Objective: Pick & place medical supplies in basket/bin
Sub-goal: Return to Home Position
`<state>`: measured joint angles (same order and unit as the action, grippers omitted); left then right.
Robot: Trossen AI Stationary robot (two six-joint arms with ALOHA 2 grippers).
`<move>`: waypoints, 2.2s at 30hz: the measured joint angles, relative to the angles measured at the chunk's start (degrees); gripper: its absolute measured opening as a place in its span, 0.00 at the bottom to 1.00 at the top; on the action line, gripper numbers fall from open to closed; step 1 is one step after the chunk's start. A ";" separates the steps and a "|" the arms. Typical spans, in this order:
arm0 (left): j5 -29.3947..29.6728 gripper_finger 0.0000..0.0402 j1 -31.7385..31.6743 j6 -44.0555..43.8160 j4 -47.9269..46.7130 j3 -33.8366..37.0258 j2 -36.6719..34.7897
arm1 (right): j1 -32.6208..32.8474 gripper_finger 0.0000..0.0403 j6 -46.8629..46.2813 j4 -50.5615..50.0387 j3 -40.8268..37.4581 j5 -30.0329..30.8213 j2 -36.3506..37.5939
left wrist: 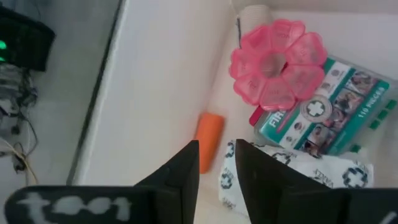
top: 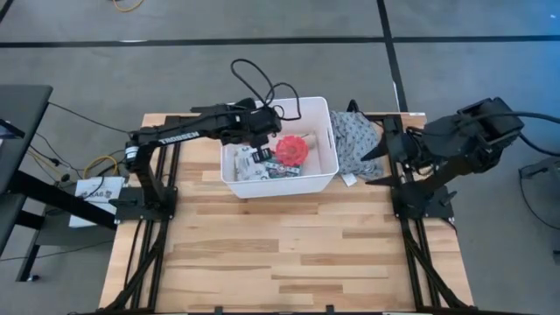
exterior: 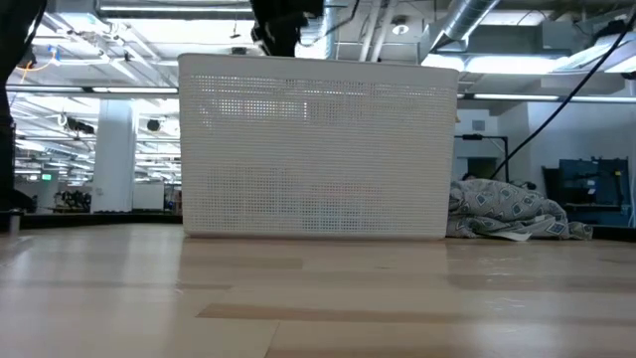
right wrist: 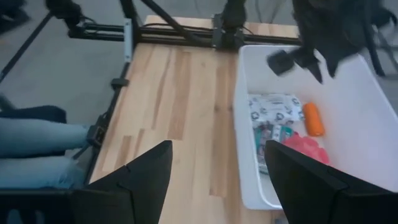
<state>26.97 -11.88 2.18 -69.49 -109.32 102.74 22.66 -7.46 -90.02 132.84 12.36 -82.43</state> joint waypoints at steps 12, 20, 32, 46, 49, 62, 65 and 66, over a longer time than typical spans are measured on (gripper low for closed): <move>13.44 0.24 7.90 -8.13 -20.86 -10.04 -9.65 | -6.04 0.62 -0.65 0.08 -10.22 0.04 8.04; 18.73 0.24 16.70 -16.58 -19.28 2.07 -28.16 | -6.79 0.62 -4.52 12.13 -39.83 3.12 24.38; 19.54 0.24 31.34 -16.92 13.09 50.63 -60.85 | -5.39 0.62 -4.28 45.13 -81.08 -2.22 55.82; 13.16 0.24 36.14 6.23 66.31 93.99 -87.64 | -5.43 0.62 -0.63 65.51 -108.70 -6.05 82.17; 12.30 0.24 36.15 6.32 69.23 97.97 -91.69 | -5.43 0.62 -1.46 68.93 -111.19 -6.24 81.69; 9.13 0.24 36.13 9.15 79.11 108.59 -102.62 | -5.52 0.62 -1.55 95.20 -128.08 -4.93 81.47; 7.79 0.24 36.13 10.56 79.63 108.59 -102.56 | -5.52 0.62 -1.55 98.89 -130.86 -4.89 81.44; 7.80 0.24 36.13 10.54 78.90 108.59 -102.53 | -5.52 0.62 -1.54 100.37 -131.85 -4.86 81.50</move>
<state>34.76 24.25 12.71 9.42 -0.73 0.21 17.15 -9.00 10.35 0.98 7.50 -0.94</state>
